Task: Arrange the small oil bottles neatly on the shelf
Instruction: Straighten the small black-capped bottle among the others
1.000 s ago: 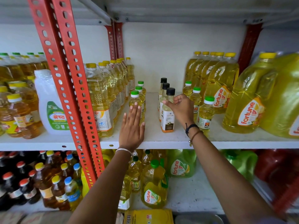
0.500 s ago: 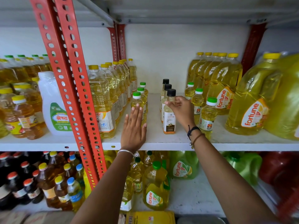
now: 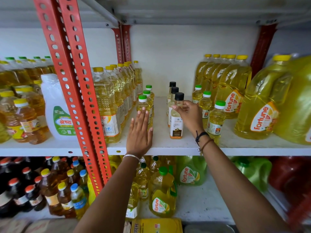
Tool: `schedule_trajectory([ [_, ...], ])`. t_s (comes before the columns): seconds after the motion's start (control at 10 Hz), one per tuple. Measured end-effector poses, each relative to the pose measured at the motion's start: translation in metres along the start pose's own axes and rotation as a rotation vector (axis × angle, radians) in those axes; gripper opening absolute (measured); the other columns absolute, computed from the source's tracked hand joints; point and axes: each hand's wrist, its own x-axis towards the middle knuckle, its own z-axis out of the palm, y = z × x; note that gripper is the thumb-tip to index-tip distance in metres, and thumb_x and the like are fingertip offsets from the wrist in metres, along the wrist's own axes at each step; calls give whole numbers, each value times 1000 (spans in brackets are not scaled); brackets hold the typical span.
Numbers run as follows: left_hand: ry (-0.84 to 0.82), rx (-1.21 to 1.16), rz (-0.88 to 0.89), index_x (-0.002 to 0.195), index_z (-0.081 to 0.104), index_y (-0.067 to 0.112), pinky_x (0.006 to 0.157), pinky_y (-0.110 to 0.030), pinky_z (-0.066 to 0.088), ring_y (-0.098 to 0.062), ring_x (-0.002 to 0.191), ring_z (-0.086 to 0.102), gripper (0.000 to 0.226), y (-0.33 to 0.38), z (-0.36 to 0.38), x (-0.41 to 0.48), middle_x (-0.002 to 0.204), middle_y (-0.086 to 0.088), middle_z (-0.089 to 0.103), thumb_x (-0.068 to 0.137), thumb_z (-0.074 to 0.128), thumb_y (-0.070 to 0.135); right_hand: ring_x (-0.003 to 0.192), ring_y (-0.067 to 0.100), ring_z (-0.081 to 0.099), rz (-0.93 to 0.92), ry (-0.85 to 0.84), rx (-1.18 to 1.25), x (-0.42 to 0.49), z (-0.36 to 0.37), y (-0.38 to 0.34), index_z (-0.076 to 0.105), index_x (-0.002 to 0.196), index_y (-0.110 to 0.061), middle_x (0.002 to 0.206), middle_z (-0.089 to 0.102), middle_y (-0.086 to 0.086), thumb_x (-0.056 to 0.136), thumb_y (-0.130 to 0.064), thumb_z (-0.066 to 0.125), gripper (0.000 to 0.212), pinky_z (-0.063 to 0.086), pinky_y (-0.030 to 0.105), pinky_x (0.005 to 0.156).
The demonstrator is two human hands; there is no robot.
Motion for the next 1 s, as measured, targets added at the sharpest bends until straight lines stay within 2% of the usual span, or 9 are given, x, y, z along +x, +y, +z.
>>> schedule_trajectory([
  [0.1, 0, 1, 2, 152, 17, 7, 119, -34, -2, -15, 148, 1, 59, 0, 0, 0, 160, -6, 10, 100, 24, 34, 88, 22, 67, -6, -13, -3, -4, -3, -2, 71, 97, -16, 95, 73, 8, 78, -37, 72, 28, 56, 41, 81],
  [0.3, -4, -8, 1, 152, 17, 7, 119, -34, -2, -15, 148, 1, 59, 0, 0, 0, 160, -6, 10, 99, 24, 34, 80, 18, 65, -52, 5, -23, -18, -11, -7, 71, 91, -22, 80, 66, -4, 78, -39, 71, 22, 53, 32, 71],
  [0.6, -4, -19, 6, 152, 17, 7, 120, -36, 0, -16, 148, 2, 59, -1, 1, -1, 160, -6, 10, 99, 25, 33, 81, 16, 65, -42, 5, -72, -27, -17, -11, 71, 94, -21, 84, 66, -4, 77, -43, 71, 28, 53, 32, 70],
  [0.8, -4, -24, 4, 152, 19, 6, 120, -39, 3, -17, 148, 3, 60, -1, 1, -1, 160, -7, 11, 99, 25, 32, 82, 18, 66, -45, 10, -83, -28, -19, -12, 72, 94, -17, 88, 72, 6, 76, -44, 71, 32, 56, 39, 74],
  [1.0, 5, -10, 6, 152, 18, 6, 120, -36, -1, -17, 148, 3, 59, -2, 2, -1, 160, -7, 10, 99, 25, 32, 84, 15, 65, -51, -4, -143, -29, -21, -10, 68, 95, -20, 91, 72, 0, 76, -52, 67, 37, 51, 30, 66],
])
